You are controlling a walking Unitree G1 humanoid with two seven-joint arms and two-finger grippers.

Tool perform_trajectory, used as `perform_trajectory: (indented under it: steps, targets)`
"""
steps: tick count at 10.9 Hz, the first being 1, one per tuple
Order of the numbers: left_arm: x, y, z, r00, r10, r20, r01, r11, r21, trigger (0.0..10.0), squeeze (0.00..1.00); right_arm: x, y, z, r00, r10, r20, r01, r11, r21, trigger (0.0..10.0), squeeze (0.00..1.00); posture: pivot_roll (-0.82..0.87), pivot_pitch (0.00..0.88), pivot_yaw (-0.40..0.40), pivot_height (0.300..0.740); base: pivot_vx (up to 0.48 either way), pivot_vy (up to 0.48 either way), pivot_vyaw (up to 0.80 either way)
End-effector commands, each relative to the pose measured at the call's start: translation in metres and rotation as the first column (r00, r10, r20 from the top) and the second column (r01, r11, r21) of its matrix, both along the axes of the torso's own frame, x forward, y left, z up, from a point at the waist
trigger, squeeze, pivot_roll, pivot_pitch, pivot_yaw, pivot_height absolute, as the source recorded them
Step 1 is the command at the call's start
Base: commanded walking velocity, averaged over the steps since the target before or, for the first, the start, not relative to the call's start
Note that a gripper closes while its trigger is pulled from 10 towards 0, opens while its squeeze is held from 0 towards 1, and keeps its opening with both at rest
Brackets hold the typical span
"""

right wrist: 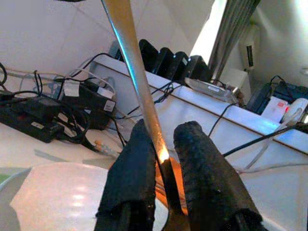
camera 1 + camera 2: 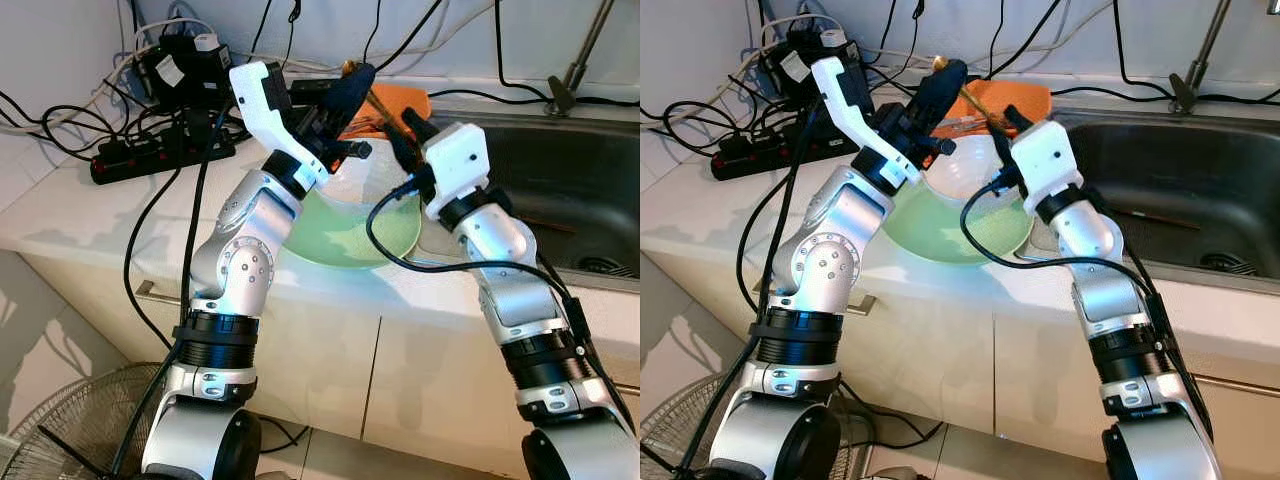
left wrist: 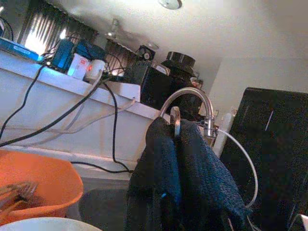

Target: Kitchen organization

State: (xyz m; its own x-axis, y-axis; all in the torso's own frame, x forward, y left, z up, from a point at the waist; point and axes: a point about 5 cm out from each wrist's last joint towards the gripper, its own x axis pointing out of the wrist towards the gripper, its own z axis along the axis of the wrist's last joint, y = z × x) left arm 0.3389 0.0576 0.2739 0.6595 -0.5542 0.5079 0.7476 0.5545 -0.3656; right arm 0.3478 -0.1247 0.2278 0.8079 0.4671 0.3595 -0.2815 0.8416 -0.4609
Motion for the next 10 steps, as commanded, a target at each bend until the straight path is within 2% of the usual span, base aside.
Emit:
perform_trajectory:
  steps: [1,5,6,10]
  targets:
    - [-0.0009,0.0025,-0.0010,1.000,-0.002,0.003,0.002,1.000,0.001,10.0,0.00,0.0026,-0.0037,0.0034,1.000,-0.026,0.005,0.026,1.000,0.005,0.0,0.00,0.06,0.000,0.095,0.740,0.000,0.000,0.00]
    - [0.0000,0.0025,-0.0040,1.000,0.012,-0.005,-0.012,1.000,0.014,10.0,0.00,0.0032,-0.0041,0.0022,1.000,-0.031,0.004,0.031,1.000,0.005,0.0,0.00,0.06,0.000,0.098,0.740,0.000,0.000,0.00]
    - [-0.0011,0.0001,-0.0040,1.000,0.009,0.017,-0.009,0.999,0.032,10.0,1.00,0.0041,-0.0050,0.0027,0.999,-0.038,0.005,0.038,0.999,0.005,0.0,0.00,0.06,0.000,0.098,0.740,0.000,0.000,0.00]
    - [-0.0021,-0.0010,-0.0059,1.000,0.005,0.009,-0.005,1.000,0.019,10.0,1.00,0.0048,-0.0069,0.0044,0.998,-0.056,0.016,0.055,0.998,0.010,0.0,0.00,0.05,0.000,0.098,0.740,0.000,0.000,0.00]
